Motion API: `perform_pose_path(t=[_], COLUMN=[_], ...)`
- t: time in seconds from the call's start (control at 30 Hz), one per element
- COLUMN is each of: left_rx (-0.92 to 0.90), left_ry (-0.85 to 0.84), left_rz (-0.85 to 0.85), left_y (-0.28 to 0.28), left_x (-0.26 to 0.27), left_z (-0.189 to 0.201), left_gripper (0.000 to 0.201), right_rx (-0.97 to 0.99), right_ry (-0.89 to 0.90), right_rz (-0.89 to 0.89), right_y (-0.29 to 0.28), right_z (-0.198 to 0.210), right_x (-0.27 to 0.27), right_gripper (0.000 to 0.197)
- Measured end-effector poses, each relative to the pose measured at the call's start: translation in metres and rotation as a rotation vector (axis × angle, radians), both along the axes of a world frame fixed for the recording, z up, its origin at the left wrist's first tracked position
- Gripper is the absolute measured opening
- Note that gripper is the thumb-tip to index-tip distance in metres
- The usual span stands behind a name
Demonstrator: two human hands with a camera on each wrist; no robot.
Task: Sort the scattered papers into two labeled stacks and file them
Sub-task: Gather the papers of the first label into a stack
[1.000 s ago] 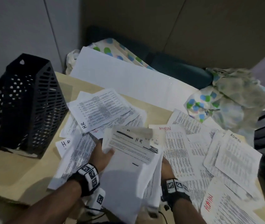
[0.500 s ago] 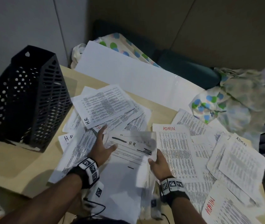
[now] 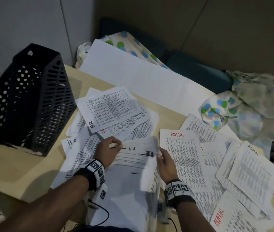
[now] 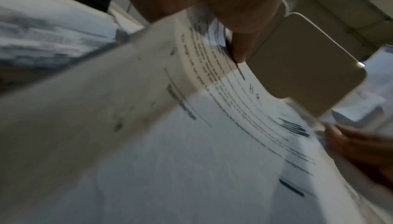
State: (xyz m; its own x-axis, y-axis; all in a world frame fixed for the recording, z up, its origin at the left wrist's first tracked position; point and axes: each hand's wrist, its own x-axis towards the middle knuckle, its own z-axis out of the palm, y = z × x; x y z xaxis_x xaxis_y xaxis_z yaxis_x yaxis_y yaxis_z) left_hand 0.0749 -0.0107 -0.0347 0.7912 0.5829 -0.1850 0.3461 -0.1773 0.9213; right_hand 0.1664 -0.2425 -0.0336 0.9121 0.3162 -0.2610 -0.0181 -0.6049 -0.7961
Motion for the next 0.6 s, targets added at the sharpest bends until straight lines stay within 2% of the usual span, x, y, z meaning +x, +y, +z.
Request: perform_pose_path(t=[0.07,0.13,0.23,0.33,0.47,0.53,0.6], left_rx=[-0.042,-0.073,-0.131,-0.140,-0.139,-0.227,-0.317], left_ry=[0.019,0.030,0.027,0.030,0.013,0.002,0.020], left_rz=[0.085,0.126,0.126,0.132,0.192,0.220,0.199], left_y=[0.004,0.006,0.006,0.008,0.012,0.012,0.012], left_x=[-0.002,-0.004,-0.007,-0.009,-0.011,-0.013,-0.017], left_z=[-0.006,-0.011,-0.015,-0.016,-0.010,-0.013,-0.018], left_gripper=[0.012,0.014,0.015,0.012,0.015,0.023,0.031], right_rx=[-0.015,-0.003,-0.038,-0.117,-0.231,-0.219,-0.263], right_ry=[-0.046,-0.038,0.044,0.163,0.217,0.230,0.225], right_rz=[-0.030,-0.039,-0.004,-0.050,0.065,0.101,0.176], right_y=[-0.001,-0.002,-0.007,-0.011,-0.021,-0.024,-0.022], right_z=[-0.002,-0.004,-0.016,-0.028,-0.030,-0.027,-0.024], right_x=[-0.001,-0.007,-0.017,-0.016,-0.015,-0.015,-0.017], right_gripper=[0.033,0.043,0.057,0.053,0.038,0.042,0.054])
